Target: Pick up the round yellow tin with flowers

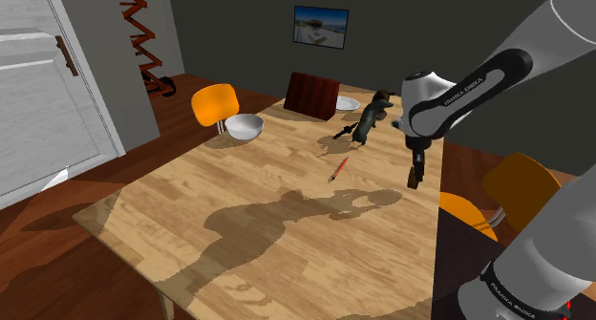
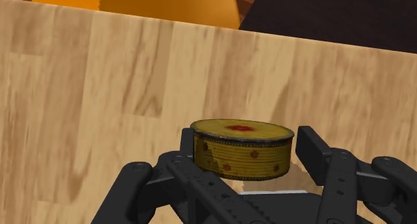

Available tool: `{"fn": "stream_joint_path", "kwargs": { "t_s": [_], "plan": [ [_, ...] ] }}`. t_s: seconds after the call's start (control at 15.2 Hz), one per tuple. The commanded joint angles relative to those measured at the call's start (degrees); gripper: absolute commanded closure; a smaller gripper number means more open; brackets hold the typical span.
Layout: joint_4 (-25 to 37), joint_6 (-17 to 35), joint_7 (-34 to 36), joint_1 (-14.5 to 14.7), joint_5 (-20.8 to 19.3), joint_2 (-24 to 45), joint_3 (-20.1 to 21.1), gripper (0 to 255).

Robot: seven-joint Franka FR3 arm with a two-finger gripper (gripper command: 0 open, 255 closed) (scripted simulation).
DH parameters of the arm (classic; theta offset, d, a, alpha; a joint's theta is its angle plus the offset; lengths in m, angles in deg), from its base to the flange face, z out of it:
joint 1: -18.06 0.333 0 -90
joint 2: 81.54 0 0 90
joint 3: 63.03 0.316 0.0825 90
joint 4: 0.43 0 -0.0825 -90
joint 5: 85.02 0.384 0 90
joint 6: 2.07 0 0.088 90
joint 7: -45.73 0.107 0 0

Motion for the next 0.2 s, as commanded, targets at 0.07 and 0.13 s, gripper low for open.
{"fn": "stream_joint_path", "kwargs": {
  "t_s": [0.07,0.13],
  "plan": [
    [0.3,-2.1,-0.6,0.0,0.2,-1.8,0.1,255],
    [0.3,-2.1,-0.6,0.0,0.2,-1.8,0.1,255]
  ]
}}
